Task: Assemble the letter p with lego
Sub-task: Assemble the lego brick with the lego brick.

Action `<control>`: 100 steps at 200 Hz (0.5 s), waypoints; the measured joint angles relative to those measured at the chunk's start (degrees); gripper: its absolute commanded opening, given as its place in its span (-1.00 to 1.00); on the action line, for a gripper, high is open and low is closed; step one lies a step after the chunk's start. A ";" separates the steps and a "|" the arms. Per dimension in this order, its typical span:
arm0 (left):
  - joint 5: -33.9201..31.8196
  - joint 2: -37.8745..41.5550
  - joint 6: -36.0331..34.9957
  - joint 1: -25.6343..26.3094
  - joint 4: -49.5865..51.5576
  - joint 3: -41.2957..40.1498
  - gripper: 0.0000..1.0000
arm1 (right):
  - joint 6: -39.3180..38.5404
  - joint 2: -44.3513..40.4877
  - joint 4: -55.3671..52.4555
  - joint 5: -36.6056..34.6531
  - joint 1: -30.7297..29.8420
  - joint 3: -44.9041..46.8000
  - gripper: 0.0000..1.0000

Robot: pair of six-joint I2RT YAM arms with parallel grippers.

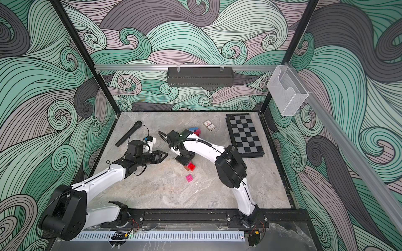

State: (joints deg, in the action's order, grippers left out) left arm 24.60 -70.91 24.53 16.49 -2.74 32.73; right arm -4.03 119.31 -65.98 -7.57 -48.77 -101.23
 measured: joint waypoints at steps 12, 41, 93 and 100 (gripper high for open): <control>0.00 0.00 0.02 0.02 0.00 0.00 0.06 | 0.04 0.00 0.09 -0.09 -0.07 0.09 -0.57; 0.00 0.00 0.00 0.02 0.02 0.00 0.06 | 0.13 0.07 0.70 -0.57 -0.13 0.72 -0.57; 0.00 0.00 -0.07 0.02 0.02 0.00 0.06 | 0.13 0.24 0.94 -0.90 -0.17 0.90 -0.57; -0.02 0.00 -0.09 0.00 0.04 0.00 0.06 | 0.13 0.31 0.92 -0.90 -0.20 0.87 -0.58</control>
State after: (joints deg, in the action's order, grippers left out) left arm 24.58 -70.91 24.45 16.49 -2.70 32.73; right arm -3.90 119.61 -65.06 -8.47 -48.97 -100.36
